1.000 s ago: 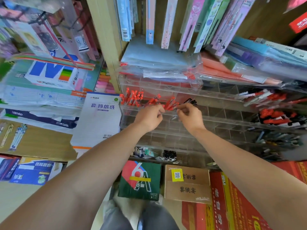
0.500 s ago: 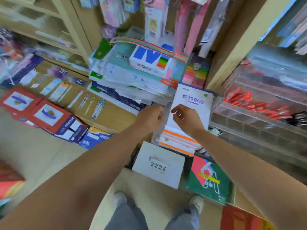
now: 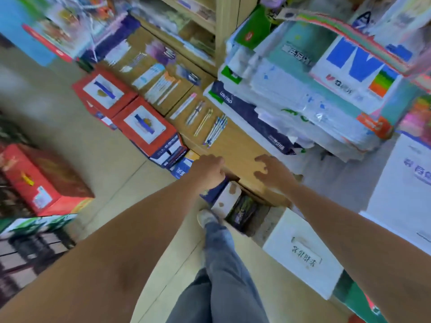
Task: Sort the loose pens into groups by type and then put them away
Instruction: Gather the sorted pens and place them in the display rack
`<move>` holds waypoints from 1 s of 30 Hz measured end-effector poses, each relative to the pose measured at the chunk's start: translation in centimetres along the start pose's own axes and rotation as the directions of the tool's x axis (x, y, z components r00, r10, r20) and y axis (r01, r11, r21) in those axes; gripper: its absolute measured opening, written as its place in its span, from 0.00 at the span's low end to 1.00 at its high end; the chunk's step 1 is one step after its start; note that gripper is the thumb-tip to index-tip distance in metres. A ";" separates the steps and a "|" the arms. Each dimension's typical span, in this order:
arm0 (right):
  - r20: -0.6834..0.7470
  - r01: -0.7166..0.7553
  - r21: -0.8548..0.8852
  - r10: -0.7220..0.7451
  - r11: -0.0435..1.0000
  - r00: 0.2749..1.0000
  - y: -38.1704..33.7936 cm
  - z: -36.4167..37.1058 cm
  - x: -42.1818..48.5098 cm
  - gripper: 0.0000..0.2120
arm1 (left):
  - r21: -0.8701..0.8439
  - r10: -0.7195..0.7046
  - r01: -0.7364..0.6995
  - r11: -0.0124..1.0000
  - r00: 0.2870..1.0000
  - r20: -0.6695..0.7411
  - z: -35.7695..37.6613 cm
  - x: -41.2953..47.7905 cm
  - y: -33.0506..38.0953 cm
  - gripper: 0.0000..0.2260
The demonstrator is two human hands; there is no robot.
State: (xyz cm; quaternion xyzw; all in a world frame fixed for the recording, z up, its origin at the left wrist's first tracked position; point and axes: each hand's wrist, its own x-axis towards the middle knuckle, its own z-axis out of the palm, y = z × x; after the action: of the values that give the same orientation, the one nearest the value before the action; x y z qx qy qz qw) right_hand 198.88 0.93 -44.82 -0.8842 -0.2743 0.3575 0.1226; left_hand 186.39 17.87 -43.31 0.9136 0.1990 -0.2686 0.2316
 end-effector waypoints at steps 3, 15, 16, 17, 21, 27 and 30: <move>0.065 0.002 -0.018 -0.001 1.000 0.998 -2.1 1.8 3.9 0.21 | -0.050 -0.051 0.052 0.997 0.998 0.022 -0.1 2.6 -3.8 0.20; 0.115 -0.217 0.138 0.202 0.966 0.973 -7.1 5.8 17.4 0.16 | -0.134 -0.109 0.115 0.984 0.993 0.047 -1.8 14.1 -13.6 0.14; 0.110 -0.253 0.160 0.238 0.954 0.965 -7.4 6.2 18.4 0.17 | -0.123 -0.109 0.115 0.986 0.993 0.052 -1.8 15.2 -14.1 0.12; 0.104 -0.279 0.180 0.263 0.943 0.959 -7.6 6.6 19.5 0.18 | -0.111 -0.105 0.110 0.988 0.993 0.050 -1.8 16.4 -14.6 0.12; 0.057 -0.373 0.227 0.371 0.899 0.927 -7.7 9.0 23.9 0.24 | -0.117 -0.088 0.091 0.989 0.996 0.033 -1.1 21.3 -15.9 0.14; -0.026 -0.515 0.266 0.540 0.815 0.841 -8.0 11.2 29.8 0.39 | -0.017 -0.093 0.092 0.996 0.994 -0.063 1.1 27.3 -16.9 0.14; -0.068 -0.556 0.252 0.588 0.792 0.806 -8.2 12.0 31.7 0.39 | 0.026 -0.095 0.099 0.995 0.989 -0.109 1.8 29.3 -17.0 0.18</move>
State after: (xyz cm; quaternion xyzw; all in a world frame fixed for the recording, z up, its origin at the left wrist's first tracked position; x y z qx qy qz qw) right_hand 206.04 26.05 -67.85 -0.9297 0.0574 0.3418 0.1248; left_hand 200.17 37.74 -67.10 0.9195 0.2512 -0.2331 0.1926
